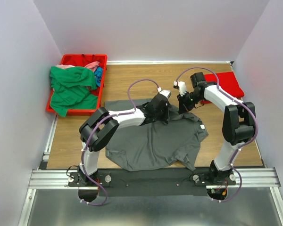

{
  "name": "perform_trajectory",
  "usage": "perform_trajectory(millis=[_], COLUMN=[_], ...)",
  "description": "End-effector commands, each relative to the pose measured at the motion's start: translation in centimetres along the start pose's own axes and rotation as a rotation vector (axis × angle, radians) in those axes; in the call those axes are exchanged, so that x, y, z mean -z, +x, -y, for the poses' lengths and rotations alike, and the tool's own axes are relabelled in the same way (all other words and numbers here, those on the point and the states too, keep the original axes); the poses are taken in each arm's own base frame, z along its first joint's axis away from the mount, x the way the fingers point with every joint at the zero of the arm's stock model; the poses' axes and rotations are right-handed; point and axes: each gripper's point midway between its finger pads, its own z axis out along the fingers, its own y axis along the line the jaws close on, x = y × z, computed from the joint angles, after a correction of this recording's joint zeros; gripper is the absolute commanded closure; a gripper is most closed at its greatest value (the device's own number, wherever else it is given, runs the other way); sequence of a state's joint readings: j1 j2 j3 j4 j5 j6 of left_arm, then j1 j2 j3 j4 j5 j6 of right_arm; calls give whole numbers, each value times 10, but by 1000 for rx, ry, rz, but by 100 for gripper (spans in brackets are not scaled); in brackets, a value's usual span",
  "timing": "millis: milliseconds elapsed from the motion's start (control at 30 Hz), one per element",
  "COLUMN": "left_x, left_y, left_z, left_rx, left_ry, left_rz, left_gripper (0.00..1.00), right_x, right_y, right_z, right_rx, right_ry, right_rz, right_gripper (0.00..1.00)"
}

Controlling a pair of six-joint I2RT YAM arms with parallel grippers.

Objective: Fold and stack the t-shirts
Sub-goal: Flatten the tshirt out

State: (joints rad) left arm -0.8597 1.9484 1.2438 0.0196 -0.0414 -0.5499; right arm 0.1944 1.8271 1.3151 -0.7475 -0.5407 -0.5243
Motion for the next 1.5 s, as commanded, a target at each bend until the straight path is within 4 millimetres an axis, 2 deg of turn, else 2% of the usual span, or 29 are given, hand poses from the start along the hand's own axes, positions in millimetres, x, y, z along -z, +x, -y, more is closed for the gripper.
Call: perform_trajectory(millis=[0,33,100,133,200,267,333,367,400,433,500,533,567,600,667,733,767,967,1067,1100,1200,1233,1333,1467], left_x=[-4,-5,-7,-8,-6,-2,10,14,24,27,41,44,47,55,58,62,63,63,62,61,60,61,65,69], left_y=[-11,-10,-11,-12,-13,-11,-18,-12,-23,-14,-26,-14,-15,-25,-18,-23,-15,-19,-17,-14,-14,-12,-20,-31], left_z=[5,4,5,6,6,2,2,-1,5,-1,11,7,9,15,11,14,16,14,14,12,5,2,-9,-22], left_rx=[-15,-17,-24,-26,-27,-31,-33,-36,-33,-30,-13,14,28,39,47,62,68,109,108,110,121,124,132,124], left_ry=[-8,-11,-11,-9,-10,-22,-15,-11,15,16,110,136,171,237,269,325,359,419,433,431,422,412,360,304], left_rz=[28,23,19,20,24,25,52,43,79,68,114,96,104,134,133,155,132,132,119,112,105,102,132,158], left_gripper=[75,75,84,94,100,100,100,100,100,100,100,100,100,100,100,100,100,100,100,100,88,79,67,64], right_x=[2,2,2,2,5,8,14,15,17,18,17,17,16,16,15,15,15,17,22,28,40,44,54,52], right_y=[-4,-4,-4,-4,-4,-3,-1,0,2,4,8,9,10,11,12,12,13,15,17,14,9,6,0,7], right_z=[-2,-3,-3,-2,-1,2,6,7,10,10,9,9,9,8,8,8,7,-2,-8,-9,-15,-17,-29,-60], right_rx=[4,5,5,3,6,6,-1,-1,-5,-9,-12,-12,-13,-14,-19,-16,-15,24,70,105,170,191,277,391], right_ry=[-14,-16,-16,-14,1,14,30,33,36,36,26,22,19,15,13,11,9,-26,-34,-24,-13,-11,-48,-203], right_rz=[34,32,32,32,32,34,39,41,44,44,43,43,43,43,42,43,42,55,66,79,100,111,134,122], right_gripper=[97,97,97,97,97,97,97,97,97,97,97,97,96,96,96,96,96,95,84,77,60,57,46,44])
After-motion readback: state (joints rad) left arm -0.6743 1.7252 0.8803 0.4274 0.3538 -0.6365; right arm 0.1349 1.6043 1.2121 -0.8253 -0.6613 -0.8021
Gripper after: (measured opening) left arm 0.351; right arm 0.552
